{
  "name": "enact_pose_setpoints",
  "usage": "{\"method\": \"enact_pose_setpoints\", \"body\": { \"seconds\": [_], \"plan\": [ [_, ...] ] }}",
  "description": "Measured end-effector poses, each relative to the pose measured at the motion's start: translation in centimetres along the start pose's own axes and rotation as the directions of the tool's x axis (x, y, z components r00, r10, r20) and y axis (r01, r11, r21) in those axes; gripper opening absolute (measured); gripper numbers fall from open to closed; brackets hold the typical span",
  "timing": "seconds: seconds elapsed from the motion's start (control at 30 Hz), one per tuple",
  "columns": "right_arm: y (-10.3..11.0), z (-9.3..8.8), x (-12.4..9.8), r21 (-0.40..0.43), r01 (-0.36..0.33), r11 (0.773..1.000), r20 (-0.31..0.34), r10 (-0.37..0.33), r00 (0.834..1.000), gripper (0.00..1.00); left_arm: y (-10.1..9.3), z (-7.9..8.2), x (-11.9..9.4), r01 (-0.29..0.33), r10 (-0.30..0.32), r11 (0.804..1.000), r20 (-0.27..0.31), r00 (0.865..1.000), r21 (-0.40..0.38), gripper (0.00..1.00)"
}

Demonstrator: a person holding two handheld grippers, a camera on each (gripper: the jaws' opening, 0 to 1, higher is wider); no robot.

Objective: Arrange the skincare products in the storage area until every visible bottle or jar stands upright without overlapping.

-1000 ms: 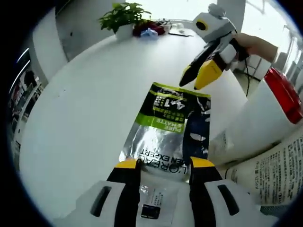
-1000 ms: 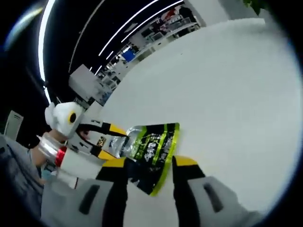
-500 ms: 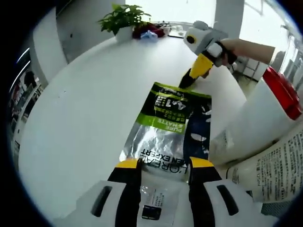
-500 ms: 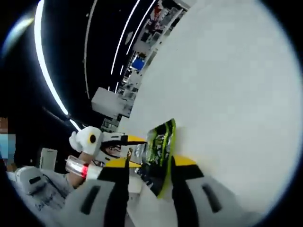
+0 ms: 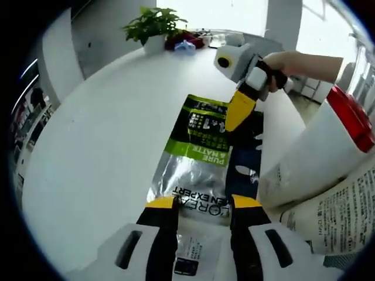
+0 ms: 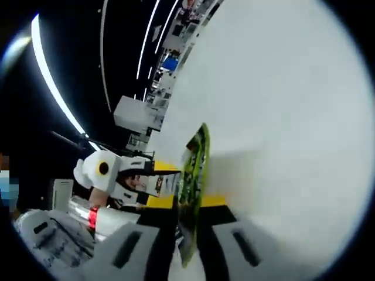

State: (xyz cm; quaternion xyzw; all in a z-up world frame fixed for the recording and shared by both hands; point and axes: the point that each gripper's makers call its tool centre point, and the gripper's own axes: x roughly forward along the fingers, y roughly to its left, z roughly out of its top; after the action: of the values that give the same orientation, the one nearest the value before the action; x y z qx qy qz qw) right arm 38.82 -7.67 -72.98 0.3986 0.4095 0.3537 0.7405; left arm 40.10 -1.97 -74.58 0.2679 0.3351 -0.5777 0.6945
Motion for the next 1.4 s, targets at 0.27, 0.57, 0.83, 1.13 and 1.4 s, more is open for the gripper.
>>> {"method": "enact_pose_setpoints", "body": {
  "seconds": [0.27, 0.57, 0.83, 1.13, 1.4],
  "plan": [
    [0.8, 0.3, 0.0, -0.023, 0.050, 0.999, 0.004, -0.050, 0.999, 0.04, 0.1, 0.1, 0.1, -0.006, 0.006, 1.000, 0.017, 1.000, -0.016, 0.29],
    [1.8, 0.3, -0.2, -0.087, 0.106, 0.991, 0.020, -0.104, 0.994, 0.01, 0.2, -0.2, -0.3, -0.037, 0.041, 0.996, 0.041, 0.998, -0.078, 0.30],
    [3.1, 2.4, -0.8, -0.142, 0.103, 0.984, 0.100, -0.090, 0.991, 0.01, 0.9, 0.2, -2.6, -0.075, 0.094, 0.981, 0.099, 0.991, -0.178, 0.39],
    [6.2, 5.8, -1.7, -0.183, 0.064, 0.981, 0.234, -0.020, 0.972, 0.01, 2.6, 0.6, -6.4, -0.138, 0.171, 0.967, 0.143, 0.975, -0.216, 0.41],
    [9.9, 7.5, -2.8, -0.240, 0.043, 0.970, 0.308, 0.034, 0.951, 0.01, 3.1, 0.6, -9.0, -0.171, 0.215, 0.955, 0.165, 0.963, -0.243, 0.43]
  ]
}}
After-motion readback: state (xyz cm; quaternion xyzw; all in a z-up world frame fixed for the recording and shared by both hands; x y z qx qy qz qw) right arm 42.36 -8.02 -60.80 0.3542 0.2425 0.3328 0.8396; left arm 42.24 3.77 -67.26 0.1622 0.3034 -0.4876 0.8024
